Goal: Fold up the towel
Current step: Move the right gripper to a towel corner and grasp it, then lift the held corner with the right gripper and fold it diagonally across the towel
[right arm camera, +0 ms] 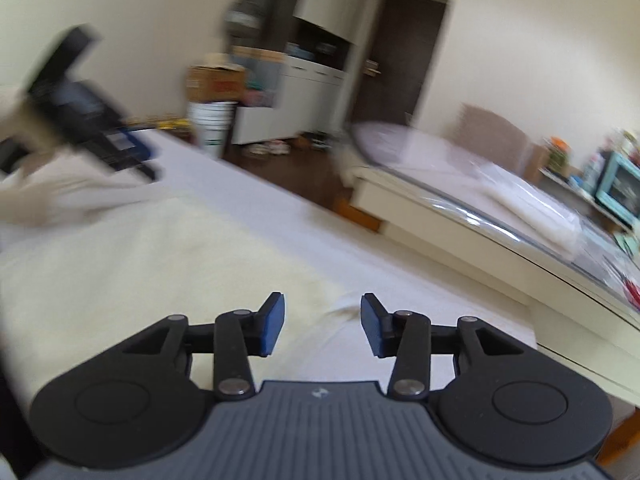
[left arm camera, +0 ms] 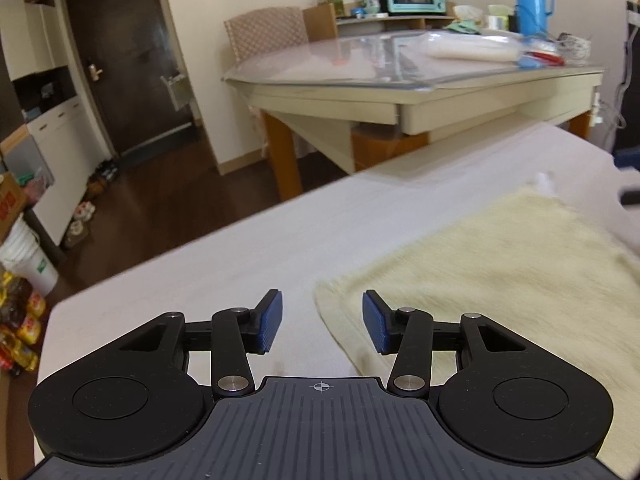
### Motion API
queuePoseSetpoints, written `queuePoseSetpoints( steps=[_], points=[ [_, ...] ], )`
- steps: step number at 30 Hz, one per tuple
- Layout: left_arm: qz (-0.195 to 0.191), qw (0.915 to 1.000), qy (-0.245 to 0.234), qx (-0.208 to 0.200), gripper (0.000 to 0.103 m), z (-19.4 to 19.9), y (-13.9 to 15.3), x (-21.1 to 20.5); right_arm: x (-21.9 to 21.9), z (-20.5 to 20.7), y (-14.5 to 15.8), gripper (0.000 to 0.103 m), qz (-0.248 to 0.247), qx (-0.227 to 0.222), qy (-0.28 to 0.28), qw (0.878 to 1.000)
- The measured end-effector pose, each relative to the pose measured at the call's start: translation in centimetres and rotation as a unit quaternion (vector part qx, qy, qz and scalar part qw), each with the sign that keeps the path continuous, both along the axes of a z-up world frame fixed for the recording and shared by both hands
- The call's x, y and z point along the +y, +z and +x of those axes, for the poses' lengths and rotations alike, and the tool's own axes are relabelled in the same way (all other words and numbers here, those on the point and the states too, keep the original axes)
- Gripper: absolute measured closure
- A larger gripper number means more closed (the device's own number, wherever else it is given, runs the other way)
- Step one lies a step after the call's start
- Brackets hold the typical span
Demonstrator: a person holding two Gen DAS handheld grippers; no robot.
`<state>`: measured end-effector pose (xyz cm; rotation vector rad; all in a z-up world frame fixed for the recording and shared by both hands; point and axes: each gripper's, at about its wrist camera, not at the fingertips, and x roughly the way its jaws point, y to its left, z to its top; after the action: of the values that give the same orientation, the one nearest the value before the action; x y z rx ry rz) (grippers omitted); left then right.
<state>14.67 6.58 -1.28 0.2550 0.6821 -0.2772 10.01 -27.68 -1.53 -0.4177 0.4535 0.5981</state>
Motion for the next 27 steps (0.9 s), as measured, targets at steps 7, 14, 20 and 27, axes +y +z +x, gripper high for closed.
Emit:
queuePoseSetpoints(
  steps=[7, 14, 20, 27],
  points=[
    [-0.025, 0.9991, -0.020, 0.029, 0.054, -5.8, -0.5, -0.4, 1.0, -11.4, -2.1, 0.053, -0.116, -0.074, 0.087, 0.987],
    [-0.076, 0.9946, -0.002, 0.071, 0.054, -11.2, -1.7, -0.4, 2.6, -14.7, -7.7, 0.049, -0.290, -0.154, 0.134, 0.935],
    [-0.087, 0.9935, 0.007, 0.073, 0.052, -13.5, -1.6, -0.5, 3.4, -14.5, -9.9, 0.047, -0.336, -0.201, 0.162, 0.906],
    [-0.082, 0.9936, 0.010, 0.077, 0.052, -14.2, -1.7, -0.4, 3.9, -14.7, -10.4, 0.079, -0.327, -0.206, 0.164, 0.908]
  ],
)
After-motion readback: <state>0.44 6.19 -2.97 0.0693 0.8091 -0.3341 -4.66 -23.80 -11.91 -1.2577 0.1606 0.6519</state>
